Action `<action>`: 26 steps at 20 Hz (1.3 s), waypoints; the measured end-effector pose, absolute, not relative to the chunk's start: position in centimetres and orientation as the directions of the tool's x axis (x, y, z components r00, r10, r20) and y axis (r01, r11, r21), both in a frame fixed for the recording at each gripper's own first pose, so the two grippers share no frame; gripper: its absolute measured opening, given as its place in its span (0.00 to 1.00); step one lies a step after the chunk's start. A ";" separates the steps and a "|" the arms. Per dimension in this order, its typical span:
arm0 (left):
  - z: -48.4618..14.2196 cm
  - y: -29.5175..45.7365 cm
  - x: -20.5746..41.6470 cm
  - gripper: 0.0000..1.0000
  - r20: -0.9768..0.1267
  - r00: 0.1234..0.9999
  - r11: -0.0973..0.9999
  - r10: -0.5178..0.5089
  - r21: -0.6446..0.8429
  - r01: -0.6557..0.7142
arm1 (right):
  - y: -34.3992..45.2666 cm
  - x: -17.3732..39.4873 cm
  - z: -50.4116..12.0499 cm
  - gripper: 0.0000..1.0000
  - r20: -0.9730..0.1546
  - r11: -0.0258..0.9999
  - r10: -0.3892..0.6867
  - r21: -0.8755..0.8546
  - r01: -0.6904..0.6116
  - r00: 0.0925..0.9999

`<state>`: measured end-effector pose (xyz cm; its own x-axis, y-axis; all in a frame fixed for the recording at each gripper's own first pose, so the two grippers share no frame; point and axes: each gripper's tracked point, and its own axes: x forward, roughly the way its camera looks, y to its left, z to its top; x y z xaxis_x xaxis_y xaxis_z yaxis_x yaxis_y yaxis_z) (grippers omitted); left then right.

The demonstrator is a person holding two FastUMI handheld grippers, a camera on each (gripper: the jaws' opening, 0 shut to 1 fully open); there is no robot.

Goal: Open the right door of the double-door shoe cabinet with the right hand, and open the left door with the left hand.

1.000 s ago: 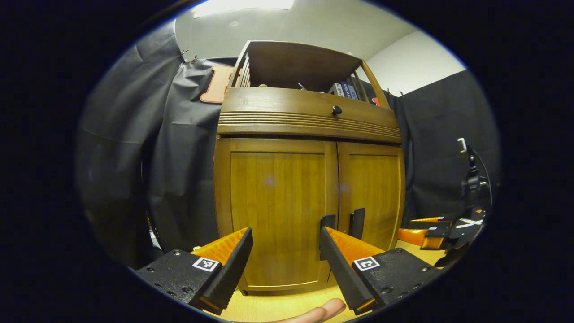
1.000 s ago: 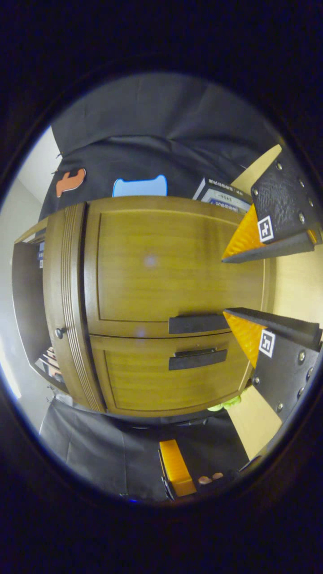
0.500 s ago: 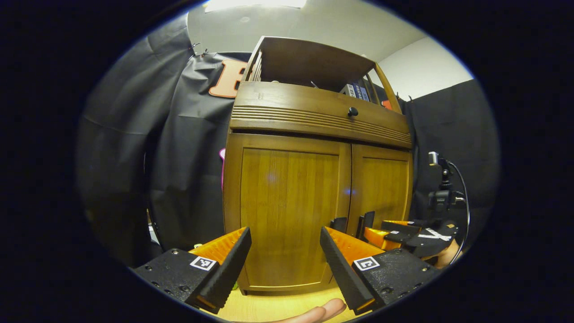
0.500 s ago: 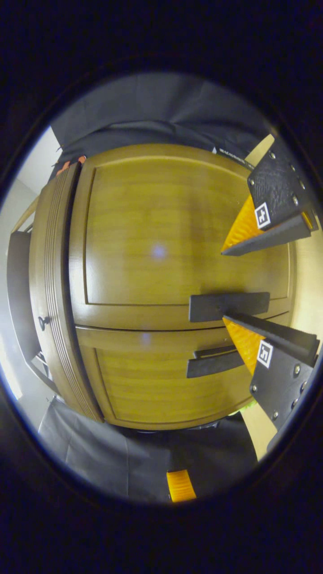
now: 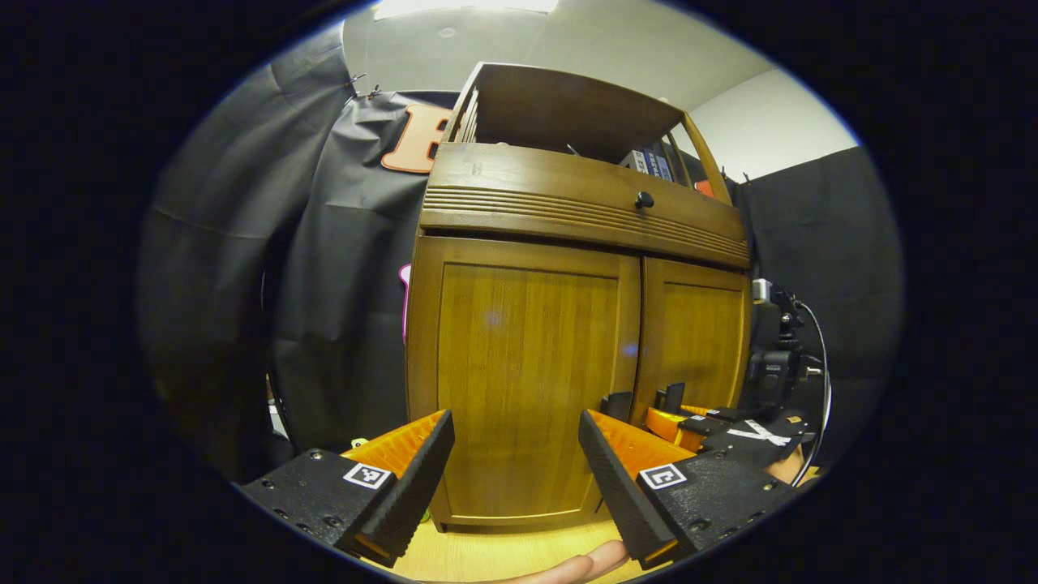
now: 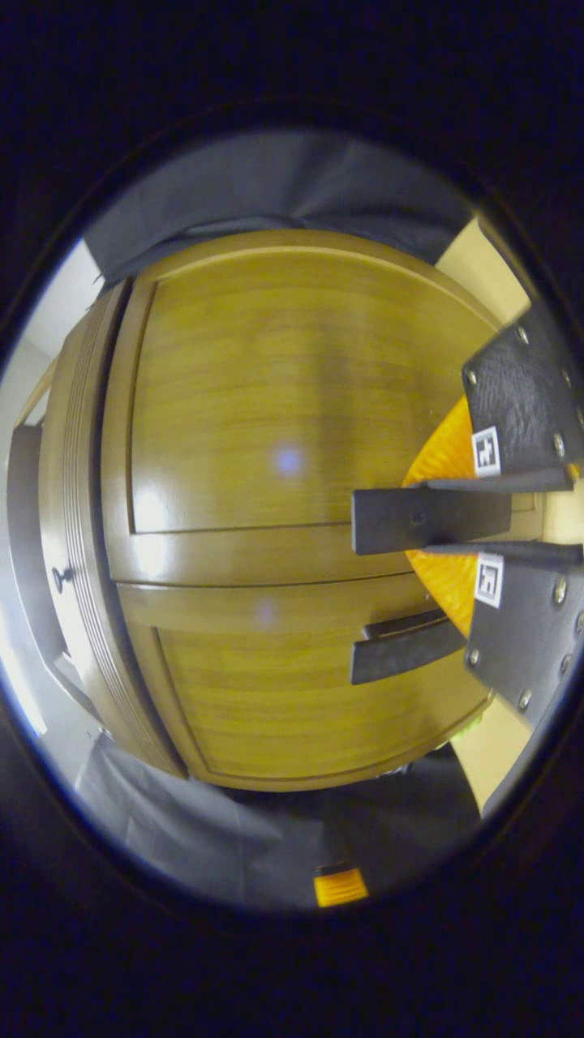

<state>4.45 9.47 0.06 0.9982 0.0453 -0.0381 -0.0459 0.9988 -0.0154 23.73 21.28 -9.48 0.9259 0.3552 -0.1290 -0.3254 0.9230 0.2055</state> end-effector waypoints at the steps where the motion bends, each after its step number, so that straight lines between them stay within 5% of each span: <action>1: 0.1 9.4 4.4 0.95 -0.037 0.998 0.999 0.046 -0.012 -0.047 | 21.0 23.2 -9.4 0.18 -0.134 0.914 0.381 0.205 -0.351 0.915; 14: -0.6 6.4 4.1 0.96 -0.039 0.999 0.999 0.014 0.049 -0.012 | 13.3 14.0 -8.8 0.18 -0.138 0.888 0.430 0.245 -0.390 0.892; 26: -0.5 4.3 3.6 0.96 -0.014 1.000 0.997 0.001 0.079 0.000 | 6.6 10.8 -8.5 0.17 -0.134 0.943 0.308 0.171 -0.284 0.942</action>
<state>3.63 4.34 -0.50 0.9999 0.0011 -0.0143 0.0000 0.9969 0.0787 10.85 6.63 -8.53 0.9419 0.3080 -0.1336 -0.2842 0.9433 0.1713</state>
